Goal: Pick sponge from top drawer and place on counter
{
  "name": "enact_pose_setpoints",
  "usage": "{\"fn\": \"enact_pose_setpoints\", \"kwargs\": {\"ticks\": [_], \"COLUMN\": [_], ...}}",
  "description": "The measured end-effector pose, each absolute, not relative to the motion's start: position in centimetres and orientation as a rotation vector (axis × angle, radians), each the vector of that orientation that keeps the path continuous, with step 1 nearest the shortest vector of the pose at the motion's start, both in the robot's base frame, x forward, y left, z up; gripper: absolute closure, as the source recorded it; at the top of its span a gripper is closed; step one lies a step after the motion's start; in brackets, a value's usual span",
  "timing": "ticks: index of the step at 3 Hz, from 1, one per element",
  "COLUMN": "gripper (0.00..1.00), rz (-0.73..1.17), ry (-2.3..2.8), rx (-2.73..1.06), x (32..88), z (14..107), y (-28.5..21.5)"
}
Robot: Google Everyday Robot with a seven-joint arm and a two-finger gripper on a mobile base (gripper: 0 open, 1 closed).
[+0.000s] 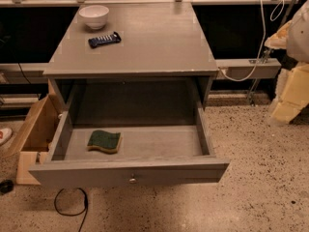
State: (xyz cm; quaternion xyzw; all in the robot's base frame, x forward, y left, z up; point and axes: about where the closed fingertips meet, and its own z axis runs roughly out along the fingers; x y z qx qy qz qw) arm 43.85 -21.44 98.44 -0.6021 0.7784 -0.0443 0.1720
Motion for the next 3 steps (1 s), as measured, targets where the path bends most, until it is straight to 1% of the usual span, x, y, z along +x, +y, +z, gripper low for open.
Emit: {"fn": "enact_pose_setpoints", "kwargs": {"ticks": [1, 2, 3], "gripper": [0.0, 0.0, 0.0], "rz": [-0.12, 0.036, 0.275], "ry": [2.209, 2.195, 2.173], "rx": [-1.708, -1.69, -1.61], "x": [43.9, 44.0, 44.2], "z": [98.3, 95.5, 90.7], "y": [-21.4, -19.3, -14.0]}}
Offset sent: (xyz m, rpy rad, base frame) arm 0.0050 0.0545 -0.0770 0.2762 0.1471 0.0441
